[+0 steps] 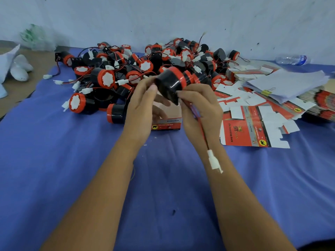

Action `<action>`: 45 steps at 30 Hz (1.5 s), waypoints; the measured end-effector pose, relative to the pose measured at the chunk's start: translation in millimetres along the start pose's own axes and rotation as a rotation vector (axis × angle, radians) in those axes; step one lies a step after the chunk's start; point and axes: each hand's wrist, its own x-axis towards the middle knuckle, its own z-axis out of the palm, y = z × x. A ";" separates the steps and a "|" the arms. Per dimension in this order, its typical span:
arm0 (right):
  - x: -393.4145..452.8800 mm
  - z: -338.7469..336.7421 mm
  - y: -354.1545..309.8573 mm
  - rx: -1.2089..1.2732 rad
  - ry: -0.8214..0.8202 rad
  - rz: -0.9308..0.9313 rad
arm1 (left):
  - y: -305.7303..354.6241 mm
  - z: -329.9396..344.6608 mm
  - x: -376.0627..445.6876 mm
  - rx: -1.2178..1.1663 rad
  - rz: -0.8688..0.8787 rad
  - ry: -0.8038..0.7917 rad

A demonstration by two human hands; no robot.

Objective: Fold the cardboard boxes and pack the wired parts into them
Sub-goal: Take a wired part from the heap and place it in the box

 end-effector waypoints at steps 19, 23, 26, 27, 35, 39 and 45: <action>13.4 -3.3 -6.8 0.515 -0.287 0.566 | 13.3 -5.7 0.7 -0.131 0.040 -0.128; 26.2 -10.4 -10.6 0.421 -0.298 0.462 | 16.0 -8.4 0.9 -0.094 0.055 -0.117; 34.6 -12.7 -10.4 0.460 -0.367 0.509 | 16.0 -7.3 0.8 0.039 0.127 -0.091; 36.4 -13.1 -9.4 0.471 -0.397 0.527 | 14.3 -7.0 1.0 0.088 0.156 -0.086; 44.4 -16.6 6.7 0.324 -0.474 0.529 | -10.6 -11.4 12.1 0.046 -0.003 0.087; 46.1 -12.0 10.2 0.246 -0.573 0.460 | -28.6 -15.0 11.4 0.073 -0.181 -0.075; 44.5 -6.1 15.5 0.176 -0.629 0.445 | -38.8 -19.8 11.8 0.156 -0.261 -0.111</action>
